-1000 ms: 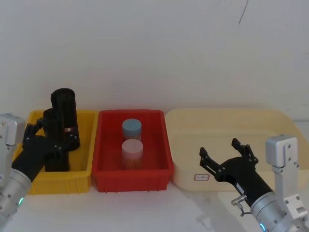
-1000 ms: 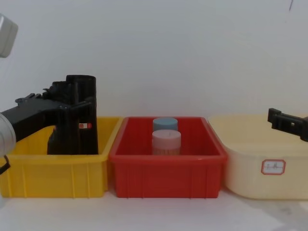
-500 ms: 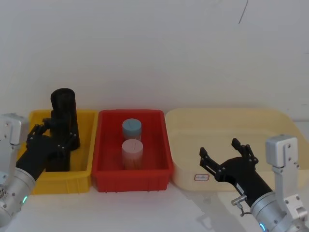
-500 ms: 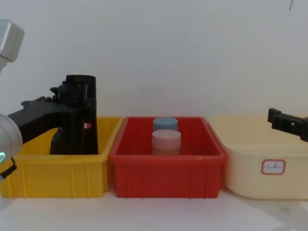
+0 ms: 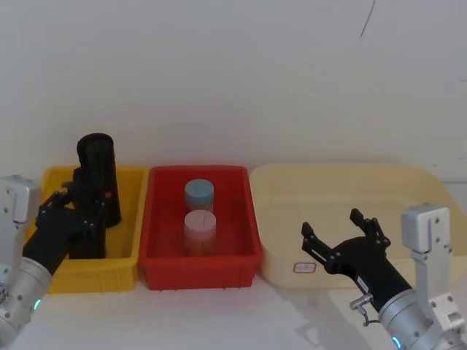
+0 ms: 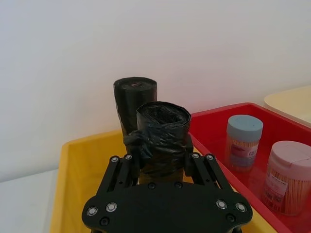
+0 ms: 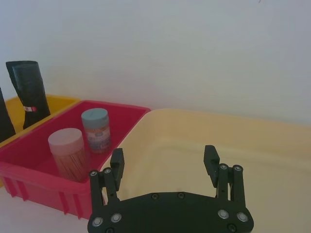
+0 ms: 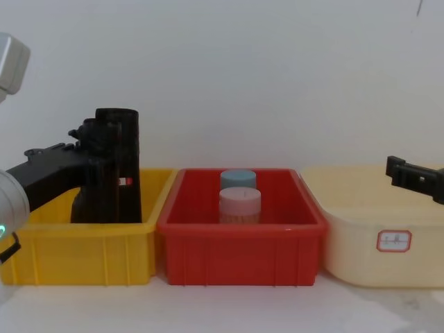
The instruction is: Pick up the garbage bag with the one hand and transfer it to the other hand.
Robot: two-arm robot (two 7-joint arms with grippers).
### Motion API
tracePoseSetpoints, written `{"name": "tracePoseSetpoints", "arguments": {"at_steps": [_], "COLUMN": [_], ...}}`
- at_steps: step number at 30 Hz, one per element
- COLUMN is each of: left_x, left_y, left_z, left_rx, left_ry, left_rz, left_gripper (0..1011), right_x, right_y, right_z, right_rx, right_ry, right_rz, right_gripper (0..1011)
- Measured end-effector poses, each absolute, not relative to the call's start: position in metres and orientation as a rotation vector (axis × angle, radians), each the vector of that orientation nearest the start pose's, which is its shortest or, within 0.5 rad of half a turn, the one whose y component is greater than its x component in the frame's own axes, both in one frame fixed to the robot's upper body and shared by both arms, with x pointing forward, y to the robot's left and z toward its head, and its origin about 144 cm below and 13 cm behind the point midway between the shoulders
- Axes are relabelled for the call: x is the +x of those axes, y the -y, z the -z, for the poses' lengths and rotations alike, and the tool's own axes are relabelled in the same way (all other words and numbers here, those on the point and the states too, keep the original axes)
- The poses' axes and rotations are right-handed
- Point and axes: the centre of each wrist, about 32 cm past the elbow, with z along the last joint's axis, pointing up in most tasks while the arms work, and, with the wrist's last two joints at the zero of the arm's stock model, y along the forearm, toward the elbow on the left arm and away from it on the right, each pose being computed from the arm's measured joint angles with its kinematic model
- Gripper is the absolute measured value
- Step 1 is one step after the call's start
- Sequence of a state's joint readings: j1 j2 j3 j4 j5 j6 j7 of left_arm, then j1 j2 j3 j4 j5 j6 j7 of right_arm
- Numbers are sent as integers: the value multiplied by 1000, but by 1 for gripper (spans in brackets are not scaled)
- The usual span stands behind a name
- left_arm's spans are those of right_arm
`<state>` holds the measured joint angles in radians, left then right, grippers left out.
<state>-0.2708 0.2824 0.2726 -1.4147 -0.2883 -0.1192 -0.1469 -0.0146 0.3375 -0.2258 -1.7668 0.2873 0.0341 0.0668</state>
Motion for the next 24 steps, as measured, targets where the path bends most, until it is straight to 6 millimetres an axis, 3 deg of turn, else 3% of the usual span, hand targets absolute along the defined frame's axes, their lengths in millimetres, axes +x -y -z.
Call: {"name": "tracePoseSetpoints", "arguments": {"at_steps": [12,24], "left_x": [525,528], "left_y": [-241,-241], "left_z": [-1187,-1218], "left_rx": [-74,-82], "left_ry": [180,282], "left_rz": [-1204,-1169], "left_gripper": [411,383], "right_x": [443,443], "right_y": [237,237], "right_z": [-1189,-1189], "right_rx": [26,26], "right_ry": [75,75], "right_rz": [1229,1229], "right_gripper": [1001,1001]}}
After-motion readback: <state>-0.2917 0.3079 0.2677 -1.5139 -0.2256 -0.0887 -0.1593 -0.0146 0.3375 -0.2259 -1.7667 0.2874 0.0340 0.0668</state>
